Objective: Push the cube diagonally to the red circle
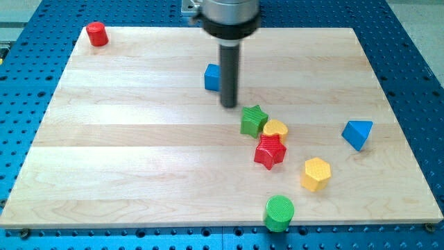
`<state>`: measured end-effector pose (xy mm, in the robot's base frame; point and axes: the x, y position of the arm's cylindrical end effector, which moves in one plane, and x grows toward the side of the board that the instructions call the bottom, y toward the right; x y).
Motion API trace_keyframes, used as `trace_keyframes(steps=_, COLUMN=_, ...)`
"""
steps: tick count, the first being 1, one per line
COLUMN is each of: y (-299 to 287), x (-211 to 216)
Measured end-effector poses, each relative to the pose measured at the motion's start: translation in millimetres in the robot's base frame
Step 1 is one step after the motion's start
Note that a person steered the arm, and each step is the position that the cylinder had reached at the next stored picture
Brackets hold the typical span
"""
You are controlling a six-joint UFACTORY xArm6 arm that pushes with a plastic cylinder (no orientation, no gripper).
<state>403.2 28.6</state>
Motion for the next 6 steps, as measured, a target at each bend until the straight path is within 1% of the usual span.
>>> trace_keyframes(steps=1, y=-18.1, x=-12.7)
trace_keyframes(steps=2, y=-78.9, x=-59.0)
trace_keyframes(steps=3, y=-48.6, x=-55.4)
trace_keyframes(steps=4, y=-2.8, x=-76.5)
trace_keyframes(steps=5, y=-86.9, x=-117.8)
trace_keyframes(steps=6, y=-191.5, x=-115.5)
